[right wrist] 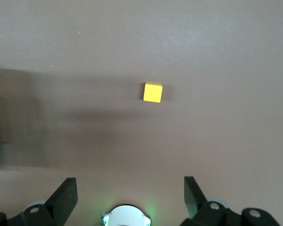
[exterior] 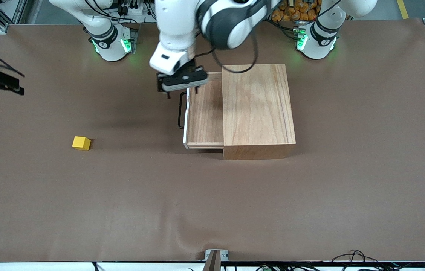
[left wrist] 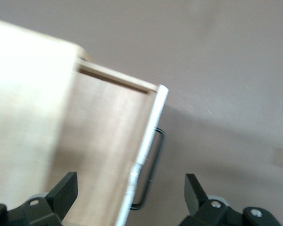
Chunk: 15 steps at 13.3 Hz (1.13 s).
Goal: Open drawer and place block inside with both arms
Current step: 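Grasp the yellow cube with the right gripper while the left gripper withdraws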
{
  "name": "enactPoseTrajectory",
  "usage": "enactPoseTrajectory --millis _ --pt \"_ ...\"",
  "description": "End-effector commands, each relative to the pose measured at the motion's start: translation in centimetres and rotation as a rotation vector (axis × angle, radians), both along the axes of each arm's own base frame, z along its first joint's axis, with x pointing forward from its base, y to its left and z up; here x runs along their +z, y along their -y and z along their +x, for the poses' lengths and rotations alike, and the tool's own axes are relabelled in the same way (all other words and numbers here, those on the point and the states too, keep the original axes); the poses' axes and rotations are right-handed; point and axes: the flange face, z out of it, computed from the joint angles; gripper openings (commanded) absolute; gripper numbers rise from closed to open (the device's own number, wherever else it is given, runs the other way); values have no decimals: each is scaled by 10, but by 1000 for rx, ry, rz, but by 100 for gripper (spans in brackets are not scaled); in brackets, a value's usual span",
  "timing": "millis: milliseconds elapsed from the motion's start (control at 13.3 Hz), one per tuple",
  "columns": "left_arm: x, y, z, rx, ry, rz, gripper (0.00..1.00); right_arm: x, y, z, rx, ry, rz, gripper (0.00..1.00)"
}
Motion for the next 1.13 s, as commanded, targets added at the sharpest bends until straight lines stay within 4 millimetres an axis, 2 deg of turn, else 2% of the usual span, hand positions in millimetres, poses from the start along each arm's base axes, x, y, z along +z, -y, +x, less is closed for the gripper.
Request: enactPoseTrajectory --millis 0,75,225,300,375,526,676,751,826,901,1051 --pt "43 -82 18 -67 -28 41 100 -37 13 18 9 -68 -22 100" --pt "59 -116 26 -76 -29 39 100 -60 14 27 10 -94 -29 100" --pt "81 -173 30 -117 -59 61 100 -115 13 44 10 -133 -28 100" --pt "90 -208 36 -141 -68 70 100 -142 15 48 9 -126 -29 100" --pt "98 -238 41 -161 -83 80 100 -174 23 49 1 -102 -29 100" --pt "116 -285 45 -198 -126 100 100 -236 25 45 4 -77 -31 100" --pt "130 -342 57 -234 -138 103 100 -302 37 39 -21 -66 -23 100" --pt "137 -367 60 -249 -130 98 100 -328 38 38 -24 -69 -22 100" --pt "138 -396 64 -261 -133 97 100 -349 42 37 -37 -80 -17 100" --pt "142 -426 66 -278 -130 93 100 -361 49 34 -76 -93 12 100" --pt "146 -475 70 -231 -126 87 100 -373 42 31 -103 -101 52 100"
